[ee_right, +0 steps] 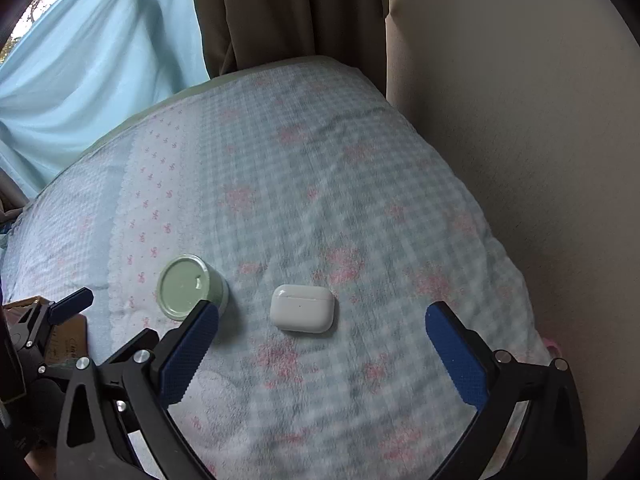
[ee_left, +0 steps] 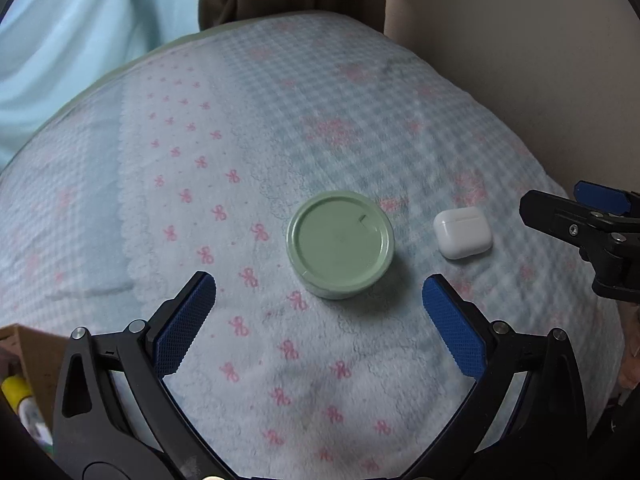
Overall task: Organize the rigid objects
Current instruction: 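Grasp the pale green jar with left tool while right tool grasps white earbud case, then carry green jar and earbud case to the box and release inside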
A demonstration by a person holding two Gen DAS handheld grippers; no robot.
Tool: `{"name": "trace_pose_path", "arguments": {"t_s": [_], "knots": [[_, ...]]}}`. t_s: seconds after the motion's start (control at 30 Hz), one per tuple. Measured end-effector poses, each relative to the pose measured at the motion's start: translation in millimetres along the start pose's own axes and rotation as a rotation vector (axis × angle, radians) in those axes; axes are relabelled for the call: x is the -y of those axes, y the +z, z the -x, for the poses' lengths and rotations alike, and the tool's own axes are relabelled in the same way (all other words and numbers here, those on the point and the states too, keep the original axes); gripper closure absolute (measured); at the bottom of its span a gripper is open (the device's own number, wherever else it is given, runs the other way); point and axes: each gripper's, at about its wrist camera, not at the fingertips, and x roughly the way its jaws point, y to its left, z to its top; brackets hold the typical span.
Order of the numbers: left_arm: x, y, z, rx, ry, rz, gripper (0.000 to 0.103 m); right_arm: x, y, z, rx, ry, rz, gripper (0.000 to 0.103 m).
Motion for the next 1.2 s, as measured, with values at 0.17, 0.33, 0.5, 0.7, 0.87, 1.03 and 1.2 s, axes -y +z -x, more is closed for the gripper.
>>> {"name": "trace_pose_path", "arguments": {"t_s": [0.17, 0.33, 0.5, 0.7, 0.87, 1.03, 1.2], "knots": [[-0.3, -7.7, -40.6, 0.031, -0.021, -0.025, 0.004, -6.8, -9.4, -47.8, -0.018, -0.011, -0.013, 0.017], [-1.2, -6.8, -60.1, 0.067, -0.035, -0.05, 0.011, -15.2, -16.4, -74.3, -0.016, -0.035, -0.012, 0.027], [4.2, -0.7, -68.8, 0.101, -0.048, -0.09, 0.029, -20.5, -19.3, -84.6, -0.004, -0.061, -0.004, 0.029], [8.8, 1.5, -68.8, 0.11, -0.037, -0.107, 0.036, -23.1, -22.3, -86.6, -0.002, -0.088, -0.026, 0.047], [9.2, 1.4, -67.2, 0.107, -0.04, -0.094, 0.036, -21.9, -19.8, -86.4, -0.002, -0.075, -0.04, 0.047], [8.7, 4.1, -54.4, 0.117, -0.047, -0.075, 0.036, -15.4, -16.7, -74.8, 0.013, -0.063, -0.052, 0.047], [13.1, 10.9, -26.1, 0.134, -0.042, -0.068, 0.036, -8.8, -9.5, -46.3, 0.039, -0.056, -0.069, 0.047]]}}
